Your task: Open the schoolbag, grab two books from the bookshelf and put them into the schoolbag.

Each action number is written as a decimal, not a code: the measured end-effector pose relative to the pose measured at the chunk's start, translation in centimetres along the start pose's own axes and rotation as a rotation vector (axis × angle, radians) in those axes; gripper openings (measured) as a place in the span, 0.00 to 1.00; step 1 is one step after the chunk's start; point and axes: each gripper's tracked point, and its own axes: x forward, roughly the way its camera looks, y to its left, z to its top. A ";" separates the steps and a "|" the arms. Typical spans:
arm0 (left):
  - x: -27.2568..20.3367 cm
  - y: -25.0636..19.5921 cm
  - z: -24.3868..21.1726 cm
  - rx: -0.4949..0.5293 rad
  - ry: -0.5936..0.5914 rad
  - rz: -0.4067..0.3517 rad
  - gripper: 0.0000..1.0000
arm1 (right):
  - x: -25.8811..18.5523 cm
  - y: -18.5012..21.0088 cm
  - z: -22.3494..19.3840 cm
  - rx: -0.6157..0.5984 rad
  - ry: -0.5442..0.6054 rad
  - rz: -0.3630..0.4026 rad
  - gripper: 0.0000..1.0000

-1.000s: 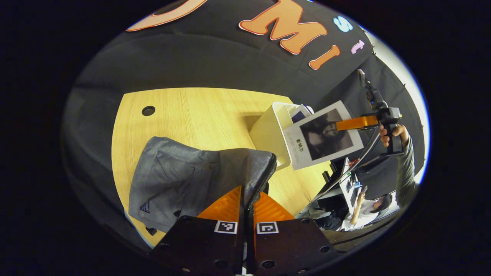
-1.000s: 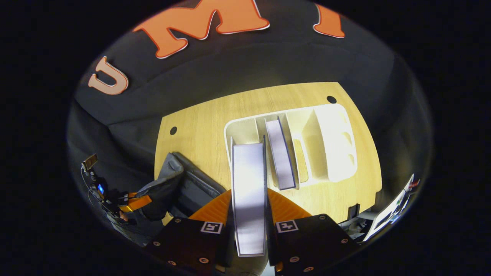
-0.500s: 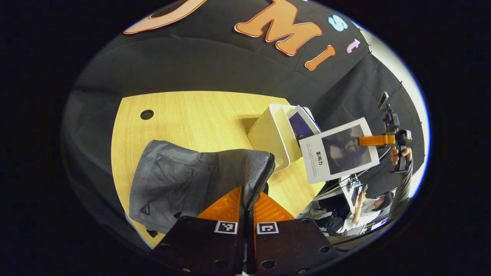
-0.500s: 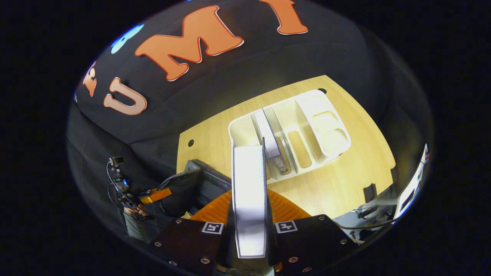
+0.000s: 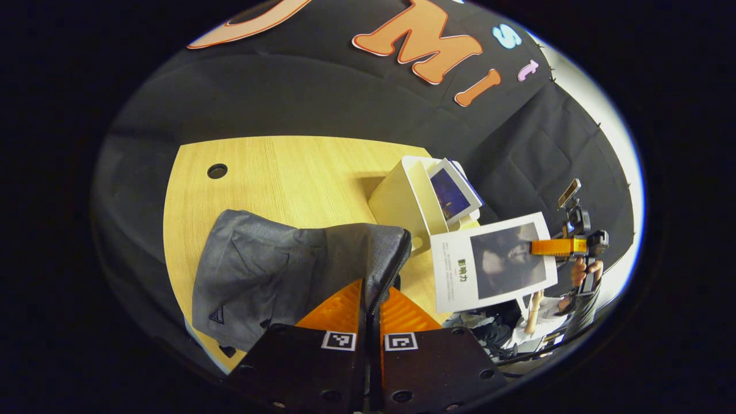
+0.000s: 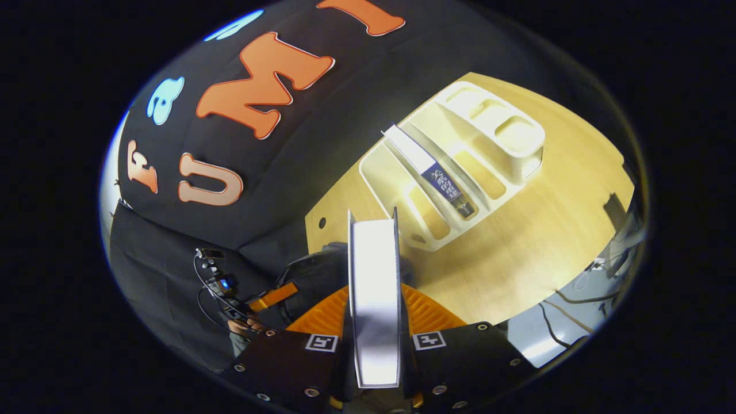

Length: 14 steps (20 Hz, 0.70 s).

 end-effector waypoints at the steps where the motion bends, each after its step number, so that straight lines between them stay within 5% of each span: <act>1: -0.2 0.0 -0.2 0.001 -0.005 0.000 0.04 | 0.8 0.3 -0.7 0.016 -0.005 0.019 0.33; 7: -0.5 -0.5 -0.3 -0.015 -0.020 -0.001 0.04 | 7.1 3.2 -4.6 0.093 0.019 0.155 0.33; 14: -0.1 -1.3 -0.5 -0.053 -0.040 0.000 0.04 | 16.0 4.0 -8.3 0.154 0.077 0.215 0.32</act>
